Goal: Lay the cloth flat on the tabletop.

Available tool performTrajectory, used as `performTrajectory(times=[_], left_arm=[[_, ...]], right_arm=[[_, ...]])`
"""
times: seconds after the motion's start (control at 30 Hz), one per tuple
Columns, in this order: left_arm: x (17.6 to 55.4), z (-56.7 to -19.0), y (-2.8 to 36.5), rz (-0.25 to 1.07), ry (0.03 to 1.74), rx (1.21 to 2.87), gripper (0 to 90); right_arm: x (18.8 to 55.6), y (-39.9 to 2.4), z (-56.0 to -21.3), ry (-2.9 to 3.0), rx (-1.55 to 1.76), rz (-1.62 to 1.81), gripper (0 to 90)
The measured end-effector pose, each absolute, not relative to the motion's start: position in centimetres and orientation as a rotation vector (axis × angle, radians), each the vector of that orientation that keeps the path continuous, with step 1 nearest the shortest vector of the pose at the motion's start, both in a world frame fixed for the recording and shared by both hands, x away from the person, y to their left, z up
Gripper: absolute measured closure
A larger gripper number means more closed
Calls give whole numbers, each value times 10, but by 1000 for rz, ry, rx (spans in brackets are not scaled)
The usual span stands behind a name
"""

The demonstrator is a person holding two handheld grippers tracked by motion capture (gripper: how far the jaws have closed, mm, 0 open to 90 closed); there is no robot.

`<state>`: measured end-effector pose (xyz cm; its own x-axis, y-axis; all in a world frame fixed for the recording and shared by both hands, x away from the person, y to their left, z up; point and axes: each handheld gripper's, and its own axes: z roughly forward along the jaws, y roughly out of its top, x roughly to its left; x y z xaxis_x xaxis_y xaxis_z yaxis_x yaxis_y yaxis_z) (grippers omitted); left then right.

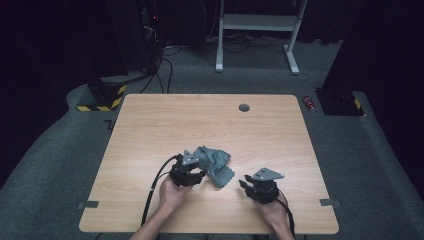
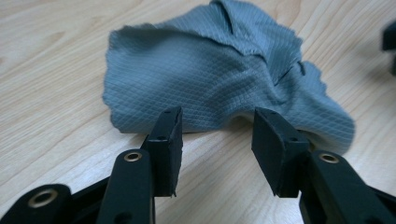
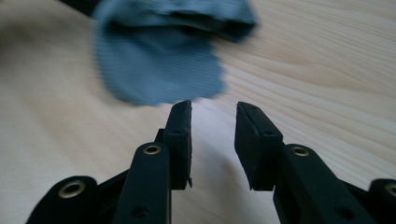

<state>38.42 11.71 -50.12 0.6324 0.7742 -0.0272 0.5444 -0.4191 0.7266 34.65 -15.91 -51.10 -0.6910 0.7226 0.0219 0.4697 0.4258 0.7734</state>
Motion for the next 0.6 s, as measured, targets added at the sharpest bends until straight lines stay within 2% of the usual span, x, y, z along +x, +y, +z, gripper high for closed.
performTrajectory(times=[0.27, 0.37, 0.4, 0.5, 0.6], left_arm=[[396, -509, 109, 446, 1042, 2150, 519], [399, -511, 108, 441, 1046, 2157, 558], [401, -511, 108, 428, 1041, 2162, 619], [402, -511, 107, 411, 1037, 2154, 689], [404, -512, 108, 392, 1021, 2148, 808]], right_arm=[[343, -117, -512, 2502, 854, 1146, 589], [344, -106, -515, 2525, 835, 1111, 599], [347, -101, -517, 2530, 845, 1091, 643], [352, -99, -517, 2533, 860, 1068, 688], [358, -96, -518, 2534, 869, 1045, 808]])
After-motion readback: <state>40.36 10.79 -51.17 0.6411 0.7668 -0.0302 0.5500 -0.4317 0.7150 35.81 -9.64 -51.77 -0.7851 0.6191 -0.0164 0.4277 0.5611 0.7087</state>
